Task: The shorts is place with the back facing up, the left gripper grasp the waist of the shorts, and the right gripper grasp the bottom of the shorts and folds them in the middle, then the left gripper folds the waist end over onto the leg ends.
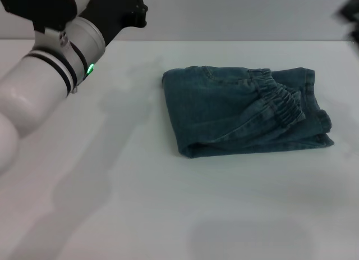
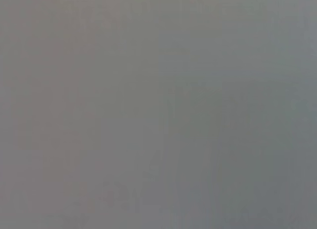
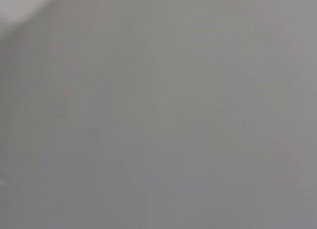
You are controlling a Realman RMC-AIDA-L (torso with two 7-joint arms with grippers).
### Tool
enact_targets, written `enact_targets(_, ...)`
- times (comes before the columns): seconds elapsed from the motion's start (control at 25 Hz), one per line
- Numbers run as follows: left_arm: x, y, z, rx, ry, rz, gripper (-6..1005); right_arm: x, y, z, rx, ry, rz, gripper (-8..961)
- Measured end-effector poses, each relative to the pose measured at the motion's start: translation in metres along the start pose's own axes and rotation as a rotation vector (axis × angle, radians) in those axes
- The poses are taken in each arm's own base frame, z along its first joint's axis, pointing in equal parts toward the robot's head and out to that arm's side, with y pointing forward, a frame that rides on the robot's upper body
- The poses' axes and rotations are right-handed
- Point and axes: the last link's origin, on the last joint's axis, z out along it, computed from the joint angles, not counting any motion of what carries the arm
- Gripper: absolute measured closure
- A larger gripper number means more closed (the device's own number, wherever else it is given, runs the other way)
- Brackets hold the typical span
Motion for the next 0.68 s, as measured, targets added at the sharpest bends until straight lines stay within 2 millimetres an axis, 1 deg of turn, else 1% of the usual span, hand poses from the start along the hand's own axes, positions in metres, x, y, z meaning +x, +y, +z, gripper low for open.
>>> enact_targets(0.12, -0.004, 0.005, -0.008, 0.091, 0.066, 0.027, 1001, 0.006, -0.018, -0.036, 0.321, -0.094, -0.079, 755)
enact_targets(0.16, -0.009, 0.006, -0.016, 0.166, 0.123, 0.048, 1001, 0.010, -0.024, -0.053, 0.475, -0.116, -0.118, 755)
enact_targets(0.2, -0.009, 0.006, -0.016, 0.166, 0.123, 0.048, 1001, 0.010, -0.024, -0.053, 0.475, -0.116, -0.118, 755)
enact_targets(0.28, -0.015, 0.006, -0.025, 0.227, 0.195, 0.059, 1001, 0.011, -0.029, -0.065, 0.583, -0.123, -0.157, 755)
enact_targets(0.36, -0.025, 0.001, -0.037, 0.263, 0.301, 0.039, 1001, 0.013, -0.034, -0.076, 0.673, -0.123, -0.166, 755)
enact_targets(0.44, -0.034, -0.006, -0.047, 0.247, 0.400, -0.013, 1001, 0.014, -0.037, -0.084, 0.738, -0.121, -0.159, 755)
enact_targets(0.48, -0.034, -0.006, -0.047, 0.247, 0.400, -0.013, 1001, 0.015, -0.038, -0.088, 0.763, -0.119, -0.158, 755)
enact_targets(0.52, -0.041, -0.011, -0.056, 0.207, 0.469, -0.079, 1001, 0.015, -0.040, -0.091, 0.783, -0.117, -0.159, 755)
enact_targets(0.6, -0.044, -0.009, -0.061, 0.165, 0.506, -0.125, 1001, 0.014, -0.044, -0.099, 0.823, -0.111, -0.164, 755)
enact_targets(0.68, -0.044, -0.009, -0.061, 0.165, 0.506, -0.125, 1001, 0.015, -0.046, -0.103, 0.849, -0.103, -0.165, 755)
